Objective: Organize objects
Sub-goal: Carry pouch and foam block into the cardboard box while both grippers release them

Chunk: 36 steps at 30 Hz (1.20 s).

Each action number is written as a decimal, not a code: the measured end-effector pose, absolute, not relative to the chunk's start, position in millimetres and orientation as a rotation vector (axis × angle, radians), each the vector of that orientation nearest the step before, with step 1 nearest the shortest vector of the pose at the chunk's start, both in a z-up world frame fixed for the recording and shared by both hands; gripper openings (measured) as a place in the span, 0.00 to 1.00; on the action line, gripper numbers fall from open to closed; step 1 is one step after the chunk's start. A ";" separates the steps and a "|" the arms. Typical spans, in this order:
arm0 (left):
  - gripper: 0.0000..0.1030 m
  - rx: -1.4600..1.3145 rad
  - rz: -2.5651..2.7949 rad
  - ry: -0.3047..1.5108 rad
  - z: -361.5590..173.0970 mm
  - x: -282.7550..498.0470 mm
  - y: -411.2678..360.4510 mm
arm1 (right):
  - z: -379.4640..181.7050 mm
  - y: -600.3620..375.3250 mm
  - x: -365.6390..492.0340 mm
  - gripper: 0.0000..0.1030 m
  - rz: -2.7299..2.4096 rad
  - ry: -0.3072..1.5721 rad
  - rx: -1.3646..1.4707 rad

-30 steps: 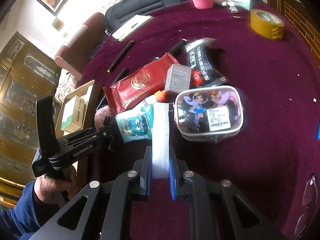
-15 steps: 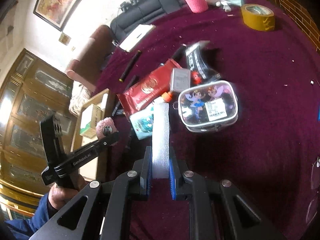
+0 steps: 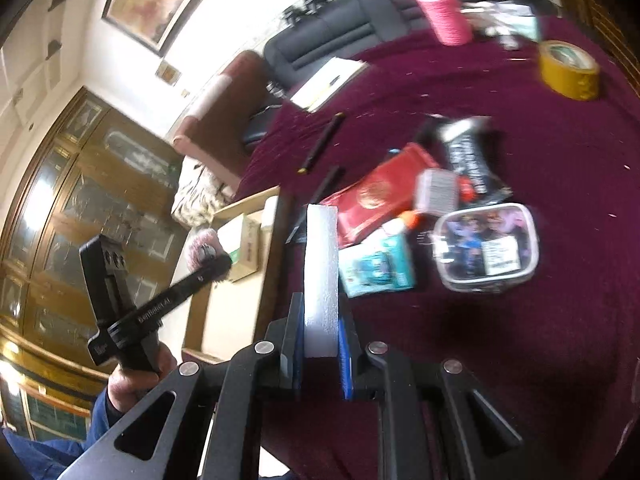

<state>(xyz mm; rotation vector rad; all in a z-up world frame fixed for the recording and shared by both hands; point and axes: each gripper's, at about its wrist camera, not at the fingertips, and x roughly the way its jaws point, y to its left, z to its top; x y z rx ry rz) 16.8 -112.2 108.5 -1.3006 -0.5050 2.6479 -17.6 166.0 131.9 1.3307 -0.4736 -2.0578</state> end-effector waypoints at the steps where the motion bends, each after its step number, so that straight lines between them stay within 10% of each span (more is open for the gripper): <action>1: 0.23 -1.296 2.662 -0.510 111.4 18.8 -118.3 | 134.3 158.8 -18.2 0.15 -2.045 -0.471 1.326; 36: 0.23 -1.500 2.719 -0.629 59.6 -11.6 -312.5 | 78.5 -70.7 -120.8 0.16 -1.969 -0.385 1.416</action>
